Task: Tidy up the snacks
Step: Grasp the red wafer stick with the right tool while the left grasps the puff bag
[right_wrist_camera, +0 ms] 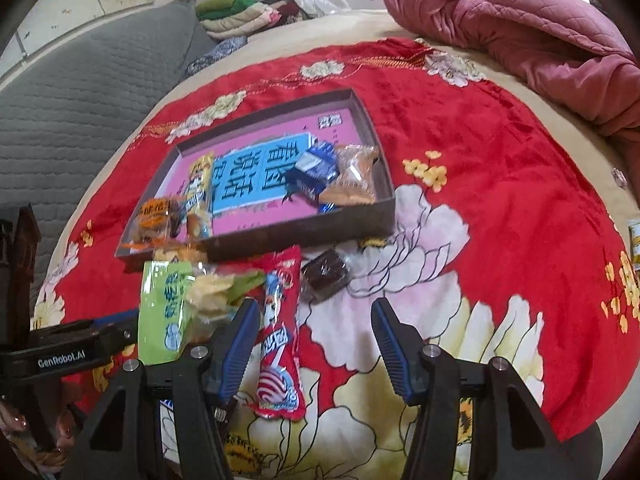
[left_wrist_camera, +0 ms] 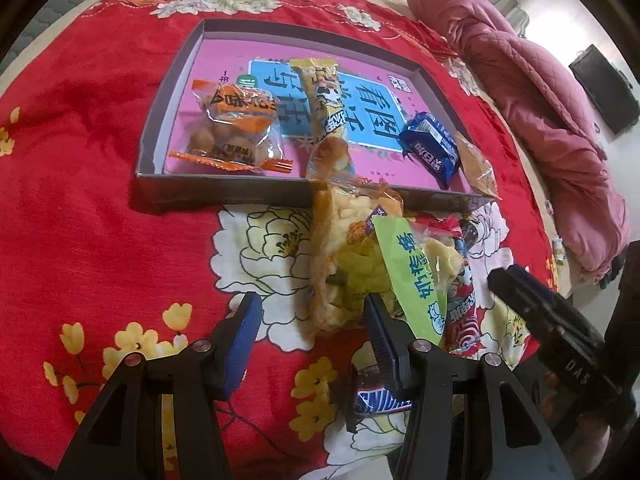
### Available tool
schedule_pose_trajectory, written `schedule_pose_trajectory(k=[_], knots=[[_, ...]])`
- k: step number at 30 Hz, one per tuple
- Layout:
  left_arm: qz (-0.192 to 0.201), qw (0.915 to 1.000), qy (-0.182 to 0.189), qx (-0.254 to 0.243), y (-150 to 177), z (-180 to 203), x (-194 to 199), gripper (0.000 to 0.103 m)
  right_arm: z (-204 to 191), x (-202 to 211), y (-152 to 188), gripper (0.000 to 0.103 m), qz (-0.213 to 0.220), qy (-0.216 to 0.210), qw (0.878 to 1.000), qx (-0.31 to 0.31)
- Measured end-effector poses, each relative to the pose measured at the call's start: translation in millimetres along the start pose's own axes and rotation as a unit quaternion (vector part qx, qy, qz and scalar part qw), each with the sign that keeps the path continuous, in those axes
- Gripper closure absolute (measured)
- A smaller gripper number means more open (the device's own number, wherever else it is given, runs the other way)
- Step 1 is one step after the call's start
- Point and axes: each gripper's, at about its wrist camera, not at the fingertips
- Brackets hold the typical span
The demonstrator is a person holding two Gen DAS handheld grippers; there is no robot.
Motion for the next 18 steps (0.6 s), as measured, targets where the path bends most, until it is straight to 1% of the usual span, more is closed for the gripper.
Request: schedule_pose_trajectory(k=[7, 14, 18], knots=[[0.005, 1.0, 0.006, -0.003, -3.7, 4.2, -1.1, 0.048, -5.2, -9.7, 5.5, 0.046, -0.03, 0.005, 0.999, 0.014], [0.004, 0.9999, 0.01, -0.009, -6.8, 10.0, -4.4, 0.048, -15.2, -17.1, 10.6, 0.046, -0.044, 0.011, 0.998, 0.04], [0.005, 0.9999, 0.013, -0.008, -9.1, 11.8, -6.8, 0.048, -20.1, -23.1, 12.7, 0.046, -0.05, 0.022, 0.997, 0.054]])
Point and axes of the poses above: each gripper's, at about its wrist camera, not at the fingertips, and x roughly against the way its jaws point, z to its right, y to its underside, and after that the axes turned 6 degrees about -x, right-handed
